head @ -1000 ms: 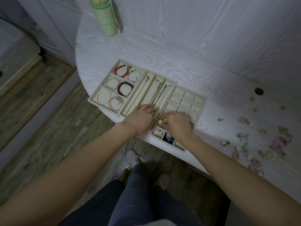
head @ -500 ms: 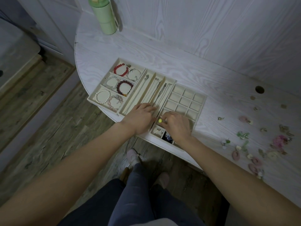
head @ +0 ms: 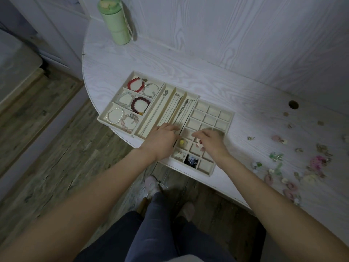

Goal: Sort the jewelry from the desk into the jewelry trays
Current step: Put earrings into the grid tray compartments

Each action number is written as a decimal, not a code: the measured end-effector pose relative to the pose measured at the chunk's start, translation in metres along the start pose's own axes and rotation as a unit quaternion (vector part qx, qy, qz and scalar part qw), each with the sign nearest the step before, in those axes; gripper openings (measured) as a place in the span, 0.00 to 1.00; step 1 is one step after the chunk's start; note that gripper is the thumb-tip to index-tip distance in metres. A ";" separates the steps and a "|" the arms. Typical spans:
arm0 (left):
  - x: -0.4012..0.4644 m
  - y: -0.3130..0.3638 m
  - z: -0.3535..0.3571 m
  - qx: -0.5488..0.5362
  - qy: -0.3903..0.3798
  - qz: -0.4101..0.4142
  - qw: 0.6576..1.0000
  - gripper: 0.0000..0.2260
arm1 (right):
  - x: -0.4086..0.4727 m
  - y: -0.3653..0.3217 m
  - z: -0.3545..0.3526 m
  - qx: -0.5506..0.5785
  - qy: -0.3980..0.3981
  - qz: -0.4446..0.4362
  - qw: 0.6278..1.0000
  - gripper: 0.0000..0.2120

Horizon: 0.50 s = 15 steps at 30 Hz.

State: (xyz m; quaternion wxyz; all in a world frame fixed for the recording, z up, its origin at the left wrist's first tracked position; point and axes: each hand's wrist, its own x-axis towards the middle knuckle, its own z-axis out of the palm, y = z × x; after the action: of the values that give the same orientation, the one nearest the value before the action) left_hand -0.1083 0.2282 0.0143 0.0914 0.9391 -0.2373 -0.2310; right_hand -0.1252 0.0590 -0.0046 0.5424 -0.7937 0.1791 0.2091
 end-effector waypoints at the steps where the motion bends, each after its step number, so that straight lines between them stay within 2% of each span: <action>1: 0.002 0.002 0.000 -0.041 0.016 -0.005 0.999 0.22 | -0.001 -0.002 -0.006 0.076 -0.020 0.033 0.996 0.10; 3: 0.006 0.008 0.000 -0.138 0.047 -0.008 0.989 0.18 | -0.004 -0.005 -0.015 0.174 -0.058 0.068 0.981 0.11; 6: 0.009 0.018 0.000 -0.272 0.064 -0.009 0.960 0.11 | -0.010 -0.006 -0.023 0.223 -0.091 0.069 0.968 0.11; 11: 0.017 0.028 0.005 -0.354 0.096 -0.036 0.930 0.06 | -0.015 -0.003 -0.026 0.275 -0.097 0.053 0.955 0.14; 15: 0.023 0.029 0.008 -0.396 0.076 -0.067 0.913 0.03 | -0.017 0.001 -0.033 0.271 -0.102 0.045 0.956 0.13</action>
State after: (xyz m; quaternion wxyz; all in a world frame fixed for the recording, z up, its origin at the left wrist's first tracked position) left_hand -0.1063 0.1914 0.0064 0.4577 0.8545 -0.0549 -0.2393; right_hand -0.1356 0.0291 0.0143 0.7427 -0.5822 0.2088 0.2564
